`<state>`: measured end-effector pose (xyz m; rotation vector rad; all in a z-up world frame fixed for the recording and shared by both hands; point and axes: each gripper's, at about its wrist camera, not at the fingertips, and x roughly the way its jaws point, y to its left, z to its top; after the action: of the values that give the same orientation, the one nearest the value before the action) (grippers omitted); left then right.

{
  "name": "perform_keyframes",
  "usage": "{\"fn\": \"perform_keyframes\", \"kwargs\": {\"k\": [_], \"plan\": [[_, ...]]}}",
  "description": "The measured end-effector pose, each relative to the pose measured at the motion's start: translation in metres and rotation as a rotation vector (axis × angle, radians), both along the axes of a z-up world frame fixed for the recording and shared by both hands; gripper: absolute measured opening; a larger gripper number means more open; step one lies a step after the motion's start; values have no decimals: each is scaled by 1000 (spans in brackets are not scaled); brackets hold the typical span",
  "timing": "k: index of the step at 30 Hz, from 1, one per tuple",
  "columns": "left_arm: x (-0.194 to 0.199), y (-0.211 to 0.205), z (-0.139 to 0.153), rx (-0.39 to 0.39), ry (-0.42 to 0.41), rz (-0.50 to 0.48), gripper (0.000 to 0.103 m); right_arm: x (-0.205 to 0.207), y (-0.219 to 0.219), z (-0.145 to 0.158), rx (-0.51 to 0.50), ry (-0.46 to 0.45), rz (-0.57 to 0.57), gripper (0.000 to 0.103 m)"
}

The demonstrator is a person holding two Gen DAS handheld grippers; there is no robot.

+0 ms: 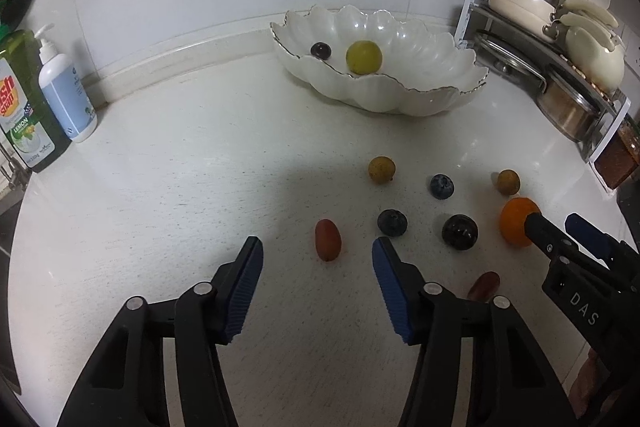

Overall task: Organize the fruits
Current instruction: 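Withdraw both tools from the bowl back toward the remaining fruits, then close left gripper on red date while right gripper closes on orange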

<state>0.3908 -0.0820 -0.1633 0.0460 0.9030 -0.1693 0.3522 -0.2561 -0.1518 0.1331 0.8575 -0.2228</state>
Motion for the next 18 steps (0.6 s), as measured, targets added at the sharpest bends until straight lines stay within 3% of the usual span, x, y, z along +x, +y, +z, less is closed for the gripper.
{"fn": "perform_keyframes", "kwargs": {"k": [18], "plan": [[20,-13,-27,33,42,22,41,16,-7,-21,14,50,14,60]]}}
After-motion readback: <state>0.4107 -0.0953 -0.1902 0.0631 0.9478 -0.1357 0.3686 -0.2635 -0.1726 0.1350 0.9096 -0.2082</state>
